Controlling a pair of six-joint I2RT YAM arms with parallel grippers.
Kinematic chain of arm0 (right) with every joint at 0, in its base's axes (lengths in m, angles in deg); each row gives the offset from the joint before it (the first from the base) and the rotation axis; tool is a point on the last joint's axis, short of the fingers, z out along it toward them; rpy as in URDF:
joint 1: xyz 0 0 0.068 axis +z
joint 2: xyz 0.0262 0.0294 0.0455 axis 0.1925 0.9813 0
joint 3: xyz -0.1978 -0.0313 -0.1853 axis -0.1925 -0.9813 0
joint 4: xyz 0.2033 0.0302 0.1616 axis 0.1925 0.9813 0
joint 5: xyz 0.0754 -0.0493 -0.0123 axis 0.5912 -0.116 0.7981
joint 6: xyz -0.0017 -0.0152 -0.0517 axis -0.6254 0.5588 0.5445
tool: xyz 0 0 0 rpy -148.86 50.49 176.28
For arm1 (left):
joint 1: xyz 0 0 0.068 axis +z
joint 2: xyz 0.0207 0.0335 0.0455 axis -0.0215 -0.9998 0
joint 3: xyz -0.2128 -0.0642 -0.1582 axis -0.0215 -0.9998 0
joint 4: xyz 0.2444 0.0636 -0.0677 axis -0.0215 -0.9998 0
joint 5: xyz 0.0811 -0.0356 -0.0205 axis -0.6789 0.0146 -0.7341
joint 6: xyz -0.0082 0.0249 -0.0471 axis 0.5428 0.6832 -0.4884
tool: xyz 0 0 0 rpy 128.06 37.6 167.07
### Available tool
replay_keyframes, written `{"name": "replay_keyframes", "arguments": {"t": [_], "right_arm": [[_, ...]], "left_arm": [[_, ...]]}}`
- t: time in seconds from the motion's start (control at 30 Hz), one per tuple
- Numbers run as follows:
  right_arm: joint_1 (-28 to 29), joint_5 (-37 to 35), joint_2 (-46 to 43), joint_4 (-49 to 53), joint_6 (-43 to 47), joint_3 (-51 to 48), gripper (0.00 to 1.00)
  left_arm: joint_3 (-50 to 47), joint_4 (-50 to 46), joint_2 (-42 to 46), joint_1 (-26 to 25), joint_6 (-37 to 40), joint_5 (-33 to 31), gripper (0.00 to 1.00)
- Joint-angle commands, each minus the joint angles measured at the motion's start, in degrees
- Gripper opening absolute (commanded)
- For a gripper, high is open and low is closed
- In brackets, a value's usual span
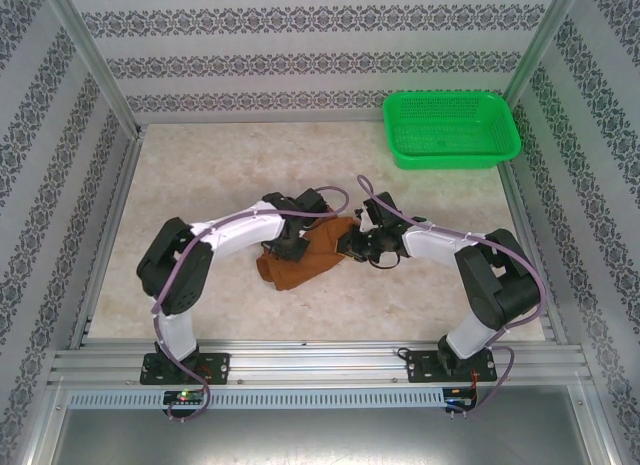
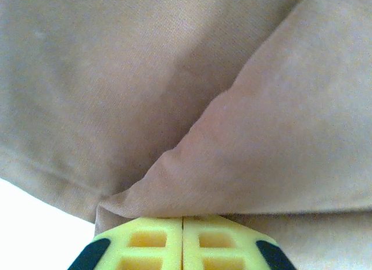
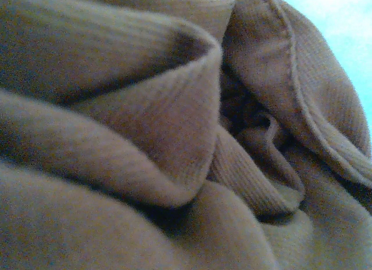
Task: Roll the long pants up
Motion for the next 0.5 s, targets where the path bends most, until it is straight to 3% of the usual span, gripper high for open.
{"name": "replay_keyframes", "arguments": {"t": [0.0,0.2,0.37,0.47], "right_arm": [[0.0,-3.5,2.4,10.0,0.2,-3.5,0.0],[0.6,-2.7,3.8,7.6,-0.8,-3.9,0.0],[1.7,-2.4,4.7,6.6,-1.3,-4.1,0.0],[2.1,-2.5,4.8,6.4,-1.3,-4.1,0.0]], "left_arm": [[-2.7,1.4,8.6,-2.5,1.7,-7.2,0.14],[-7.1,3.5,17.0,-13.5,6.9,-17.4,0.24],[-10.0,6.8,15.9,-21.5,8.4,-18.3,0.29],[-9.3,6.2,12.2,-23.8,8.7,-20.5,0.49]]}}
